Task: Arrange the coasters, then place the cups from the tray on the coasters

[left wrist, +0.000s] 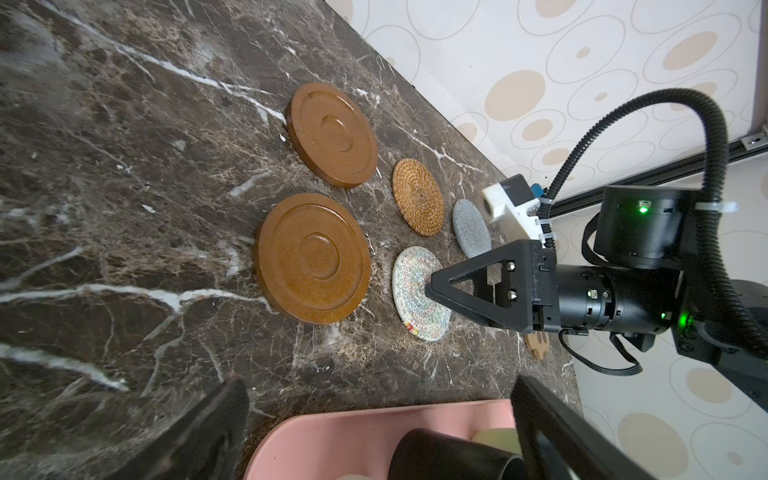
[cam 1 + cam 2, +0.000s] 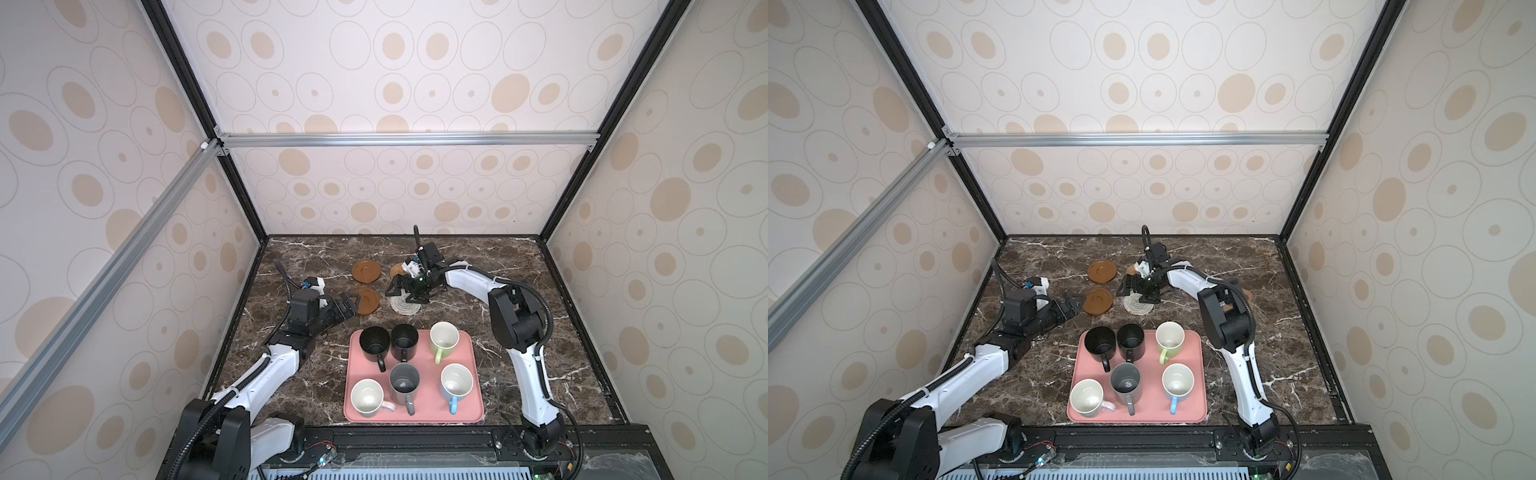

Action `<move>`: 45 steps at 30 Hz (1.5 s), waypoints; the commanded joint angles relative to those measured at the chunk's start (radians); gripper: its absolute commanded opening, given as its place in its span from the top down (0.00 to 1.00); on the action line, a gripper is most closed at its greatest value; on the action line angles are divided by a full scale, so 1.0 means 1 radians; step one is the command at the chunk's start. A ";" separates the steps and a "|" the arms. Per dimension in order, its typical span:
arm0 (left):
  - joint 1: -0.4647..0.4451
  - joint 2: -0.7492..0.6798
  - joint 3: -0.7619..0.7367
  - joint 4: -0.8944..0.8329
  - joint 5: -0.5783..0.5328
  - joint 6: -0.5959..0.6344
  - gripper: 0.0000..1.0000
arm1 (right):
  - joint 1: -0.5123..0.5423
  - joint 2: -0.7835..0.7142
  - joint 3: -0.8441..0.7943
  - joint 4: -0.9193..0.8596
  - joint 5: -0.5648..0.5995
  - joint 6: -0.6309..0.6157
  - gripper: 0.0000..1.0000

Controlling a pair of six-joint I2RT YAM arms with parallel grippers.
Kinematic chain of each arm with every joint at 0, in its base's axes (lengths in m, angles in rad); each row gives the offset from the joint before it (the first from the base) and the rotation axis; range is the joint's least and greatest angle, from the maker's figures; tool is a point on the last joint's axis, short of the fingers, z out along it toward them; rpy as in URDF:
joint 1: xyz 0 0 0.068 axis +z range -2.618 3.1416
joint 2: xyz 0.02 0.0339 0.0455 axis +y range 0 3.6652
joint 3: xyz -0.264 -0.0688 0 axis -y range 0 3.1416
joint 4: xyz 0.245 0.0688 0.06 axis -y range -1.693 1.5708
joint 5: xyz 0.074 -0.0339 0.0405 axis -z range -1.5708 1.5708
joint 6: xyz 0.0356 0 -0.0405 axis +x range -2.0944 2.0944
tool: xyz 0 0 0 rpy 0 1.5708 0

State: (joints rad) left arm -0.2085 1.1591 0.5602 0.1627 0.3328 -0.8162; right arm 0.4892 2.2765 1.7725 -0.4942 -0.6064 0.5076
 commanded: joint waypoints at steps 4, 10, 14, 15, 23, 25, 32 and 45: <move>0.006 -0.023 0.017 -0.003 -0.004 -0.008 0.00 | -0.015 0.028 0.005 -0.091 0.034 0.021 0.00; 0.006 -0.031 0.015 -0.009 -0.009 -0.004 0.00 | -0.015 0.015 0.039 -0.081 0.006 0.027 0.00; 0.006 -0.039 0.005 -0.003 -0.011 -0.012 0.00 | -0.014 -0.001 0.062 -0.076 -0.017 0.026 0.00; 0.006 -0.042 0.003 -0.003 -0.012 -0.011 0.00 | -0.015 -0.004 0.066 -0.078 -0.020 0.025 0.00; 0.007 -0.061 -0.001 -0.015 -0.022 -0.009 0.00 | -0.025 -0.053 0.052 -0.119 0.004 -0.012 0.00; 0.007 -0.064 -0.003 -0.018 -0.024 -0.009 0.00 | -0.034 -0.073 0.020 -0.113 0.005 -0.015 0.00; 0.007 -0.067 -0.011 -0.016 -0.023 -0.014 0.00 | -0.078 -0.141 -0.093 -0.083 0.012 -0.017 0.00; 0.006 -0.078 -0.020 -0.015 -0.020 -0.016 0.00 | -0.103 -0.150 -0.171 -0.062 0.021 -0.016 0.00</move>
State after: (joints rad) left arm -0.2085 1.1049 0.5426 0.1440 0.3195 -0.8162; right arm 0.3901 2.1372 1.6131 -0.5529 -0.5922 0.5030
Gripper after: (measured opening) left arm 0.999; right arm 0.997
